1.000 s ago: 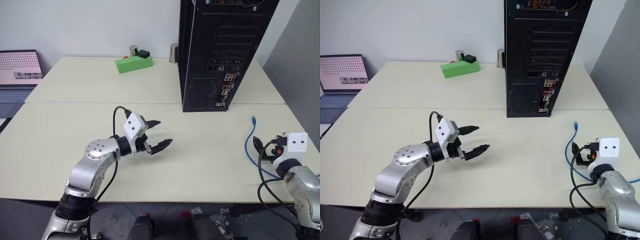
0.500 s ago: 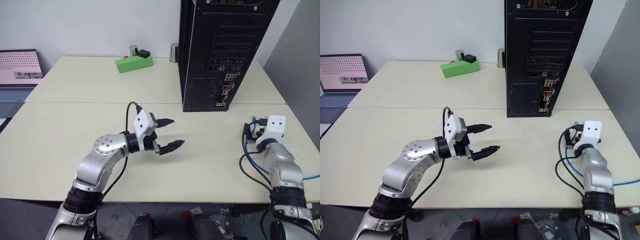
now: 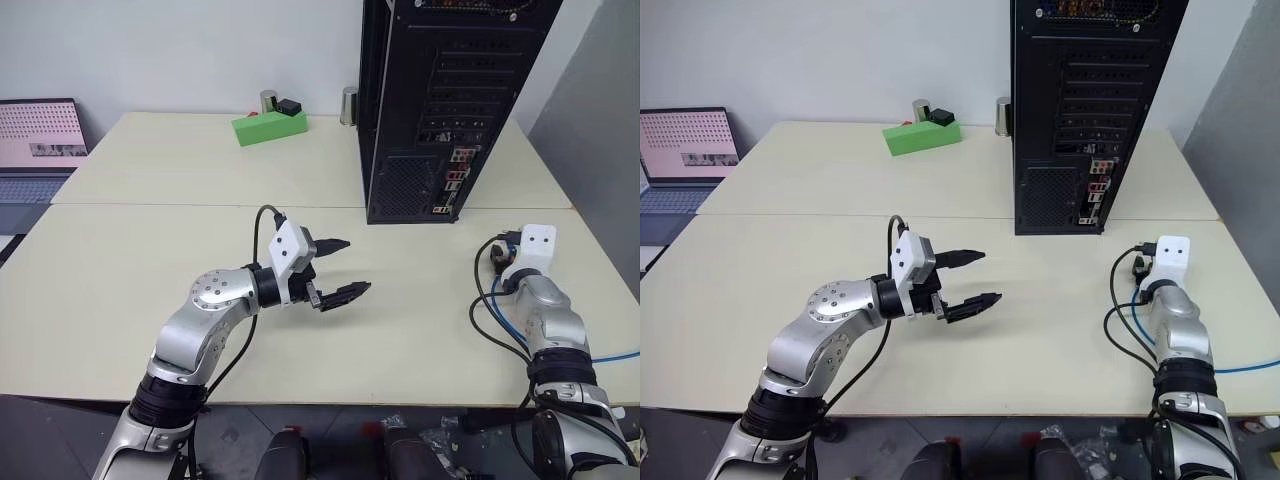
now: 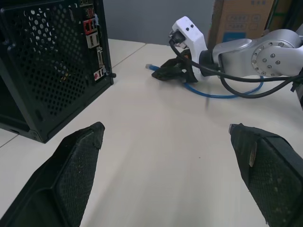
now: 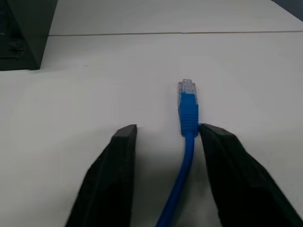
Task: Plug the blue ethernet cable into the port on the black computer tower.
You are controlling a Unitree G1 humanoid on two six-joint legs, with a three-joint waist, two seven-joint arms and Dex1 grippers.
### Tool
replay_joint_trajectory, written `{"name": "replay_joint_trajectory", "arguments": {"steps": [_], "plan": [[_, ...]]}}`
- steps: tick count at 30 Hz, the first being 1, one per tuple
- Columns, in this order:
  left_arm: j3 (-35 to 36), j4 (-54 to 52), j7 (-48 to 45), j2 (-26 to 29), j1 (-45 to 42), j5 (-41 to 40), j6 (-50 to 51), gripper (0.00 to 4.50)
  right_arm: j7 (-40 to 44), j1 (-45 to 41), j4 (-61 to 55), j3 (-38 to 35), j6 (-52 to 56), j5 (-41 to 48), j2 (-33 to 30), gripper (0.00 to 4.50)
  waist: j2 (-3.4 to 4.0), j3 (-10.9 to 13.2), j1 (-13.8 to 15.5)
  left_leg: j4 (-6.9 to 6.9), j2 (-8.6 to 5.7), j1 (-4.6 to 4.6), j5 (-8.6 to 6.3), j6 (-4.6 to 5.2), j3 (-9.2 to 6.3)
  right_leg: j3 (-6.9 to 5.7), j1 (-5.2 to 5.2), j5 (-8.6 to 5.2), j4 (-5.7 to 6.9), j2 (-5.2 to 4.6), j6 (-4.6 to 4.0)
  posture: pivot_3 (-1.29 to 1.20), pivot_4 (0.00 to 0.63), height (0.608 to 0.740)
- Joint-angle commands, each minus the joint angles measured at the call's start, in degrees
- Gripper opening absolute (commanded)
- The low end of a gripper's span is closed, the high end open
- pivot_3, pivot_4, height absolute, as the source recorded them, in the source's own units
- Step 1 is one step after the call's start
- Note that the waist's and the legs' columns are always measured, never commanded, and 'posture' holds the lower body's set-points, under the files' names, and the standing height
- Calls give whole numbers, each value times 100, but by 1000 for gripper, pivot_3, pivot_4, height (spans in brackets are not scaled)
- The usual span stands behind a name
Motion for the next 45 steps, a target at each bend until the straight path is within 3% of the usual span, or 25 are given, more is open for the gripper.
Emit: {"name": "replay_joint_trajectory", "arguments": {"steps": [1,7,14,21,37,45], "plan": [[58,-152,41,-1,9,-33,-62,4500,-108,-11,137,-108,44,-37,-90,1168,0,0,4,0,0,0,0,0,0,0,0,0,0,0,0,0,150,740],[133,233,80,55,1,147,-275,4500,381,248,-419,123,-39,22,-98,18,0,0,8,0,0,0,0,0,0,-1,1,0,-1,0,0,0,150,740],[160,553,-401,550,56,276,-543,4500,2645,1042,-2992,1481,342,310,-640,6,7,4,-69,-5,2,0,0,0,-1,0,-8,-1,2,3,1,0,150,740],[-25,697,-1120,1007,71,388,-820,4500,4265,1028,-4765,2753,1088,545,-1395,3,1,7,-84,-4,3,-2,0,0,-15,-16,-1,-4,-3,4,2,0,150,740],[-464,985,-1676,930,-107,704,-1144,4500,4816,355,-4926,3521,1393,431,-1187,0,-7,12,-45,-4,2,-6,0,0,-16,-19,-7,-4,-3,2,1,0,150,740],[-498,1286,-1871,833,-300,742,-1228,2980,4853,320,-5000,3612,1405,413,-1141,0,-8,12,-40,-3,2,-6,0,0,-17,-21,-7,-3,-3,2,1,0,150,740]]}}
